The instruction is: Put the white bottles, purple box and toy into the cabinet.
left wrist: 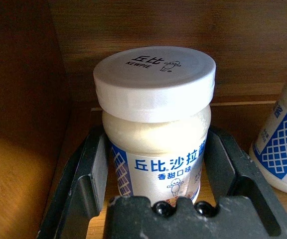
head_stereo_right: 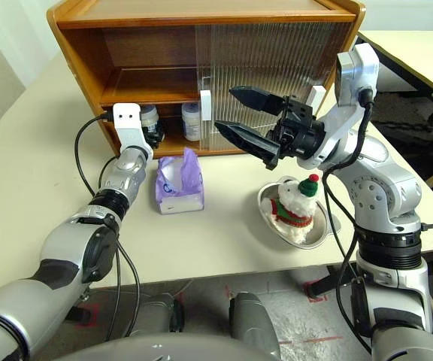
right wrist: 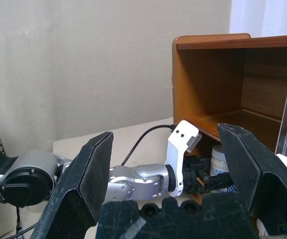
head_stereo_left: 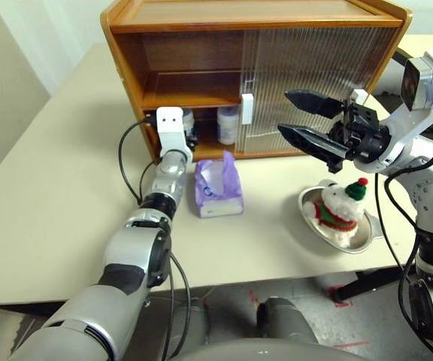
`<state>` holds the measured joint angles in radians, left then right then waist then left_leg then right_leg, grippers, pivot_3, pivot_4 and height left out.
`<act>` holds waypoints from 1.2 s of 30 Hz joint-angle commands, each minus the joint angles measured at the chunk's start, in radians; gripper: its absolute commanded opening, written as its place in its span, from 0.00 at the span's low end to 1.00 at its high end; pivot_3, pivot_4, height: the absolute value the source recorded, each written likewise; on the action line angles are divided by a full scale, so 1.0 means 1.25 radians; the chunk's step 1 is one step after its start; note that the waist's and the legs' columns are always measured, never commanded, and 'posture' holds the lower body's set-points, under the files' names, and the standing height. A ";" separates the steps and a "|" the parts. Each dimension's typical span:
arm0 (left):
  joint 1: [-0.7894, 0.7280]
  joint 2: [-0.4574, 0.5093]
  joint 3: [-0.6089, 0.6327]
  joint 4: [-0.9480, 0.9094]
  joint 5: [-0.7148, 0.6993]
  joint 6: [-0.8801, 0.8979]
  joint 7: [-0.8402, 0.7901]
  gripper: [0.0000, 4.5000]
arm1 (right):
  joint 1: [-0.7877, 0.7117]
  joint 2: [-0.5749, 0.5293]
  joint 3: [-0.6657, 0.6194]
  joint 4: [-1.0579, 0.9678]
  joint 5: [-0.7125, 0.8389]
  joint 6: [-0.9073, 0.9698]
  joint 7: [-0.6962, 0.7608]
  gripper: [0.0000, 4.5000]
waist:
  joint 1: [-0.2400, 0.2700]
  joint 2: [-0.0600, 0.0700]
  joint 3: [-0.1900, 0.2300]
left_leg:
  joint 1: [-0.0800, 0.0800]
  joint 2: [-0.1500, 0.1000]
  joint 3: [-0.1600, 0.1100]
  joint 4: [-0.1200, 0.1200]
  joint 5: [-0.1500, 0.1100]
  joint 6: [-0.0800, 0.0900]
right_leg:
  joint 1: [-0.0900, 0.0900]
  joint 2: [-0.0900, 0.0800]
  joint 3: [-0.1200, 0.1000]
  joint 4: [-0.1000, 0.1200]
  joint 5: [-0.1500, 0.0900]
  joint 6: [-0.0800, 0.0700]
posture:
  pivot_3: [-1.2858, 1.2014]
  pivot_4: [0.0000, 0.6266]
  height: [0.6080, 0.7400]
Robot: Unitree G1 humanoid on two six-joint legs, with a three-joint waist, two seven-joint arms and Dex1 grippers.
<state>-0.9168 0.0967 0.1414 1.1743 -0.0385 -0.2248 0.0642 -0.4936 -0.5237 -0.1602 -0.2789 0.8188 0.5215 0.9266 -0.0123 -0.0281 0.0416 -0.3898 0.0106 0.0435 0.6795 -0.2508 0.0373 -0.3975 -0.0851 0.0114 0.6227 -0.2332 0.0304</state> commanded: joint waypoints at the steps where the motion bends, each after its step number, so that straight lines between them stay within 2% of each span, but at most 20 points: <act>1: -0.008 -0.007 -0.003 0.035 0.011 0.010 0.010 0.72 | -0.002 -0.009 -0.008 -0.017 0.001 -0.006 -0.005 1.00 | 0.000 0.000 0.000 | 0.000 0.000 0.000 0.000 0.000 0.000 | 0.000 0.000 0.000 0.000 0.000 0.000 | 0.49 0.00 1.00; 5: -0.011 -0.007 -0.006 0.043 0.016 0.011 0.016 1.00 | 0.001 -0.011 -0.008 -0.021 0.004 -0.006 -0.008 1.00 | -0.001 0.000 0.000 | 0.000 0.000 0.000 0.000 0.000 0.000 | 0.000 0.000 0.000 0.000 0.000 0.000 | 0.49 0.00 1.00; 13: -0.001 -0.007 -0.007 0.032 0.013 -0.001 0.005 1.00 | -0.005 -0.010 -0.004 -0.016 0.002 -0.008 -0.008 1.00 | 0.000 0.000 0.000 | 0.000 0.000 0.000 0.000 0.000 0.000 | 0.000 0.000 0.000 0.000 0.000 0.000 | 0.49 0.00 1.00; 20: 0.044 -0.010 -0.010 -0.039 0.004 -0.010 -0.035 1.00 | -0.014 -0.007 0.002 0.001 -0.002 -0.012 0.003 1.00 | 0.000 0.000 0.000 | 0.000 0.000 0.000 0.000 0.000 0.000 | 0.000 0.000 0.000 0.000 0.000 0.000 | 0.50 0.00 1.00; 29: 0.119 0.000 -0.019 -0.207 0.003 0.032 -0.071 1.00 | -0.033 0.004 0.010 0.025 -0.013 -0.018 0.021 1.00 | 0.003 0.000 0.000 | 0.000 0.001 0.000 0.000 0.000 0.000 | 0.000 0.000 0.000 0.000 0.001 -0.001 | 0.51 0.00 1.00; 36: 0.205 0.009 -0.030 -0.418 -0.014 0.145 -0.129 1.00 | -0.040 0.007 0.014 0.033 -0.018 -0.020 0.031 1.00 | 0.003 0.000 0.000 | 0.000 0.001 0.000 0.000 0.000 0.000 | 0.000 0.000 0.000 0.000 0.001 -0.001 | 0.52 0.00 1.00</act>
<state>-0.6797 0.1000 0.1163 0.7030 -0.0483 -0.0881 -0.0803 -0.5309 -0.5163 -0.1531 -0.2428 0.8034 0.5144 0.9555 -0.0086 -0.0284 0.0416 -0.3899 0.0121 0.0430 0.6794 -0.2508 0.0373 -0.3975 -0.0851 0.0118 0.6232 -0.2322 0.0293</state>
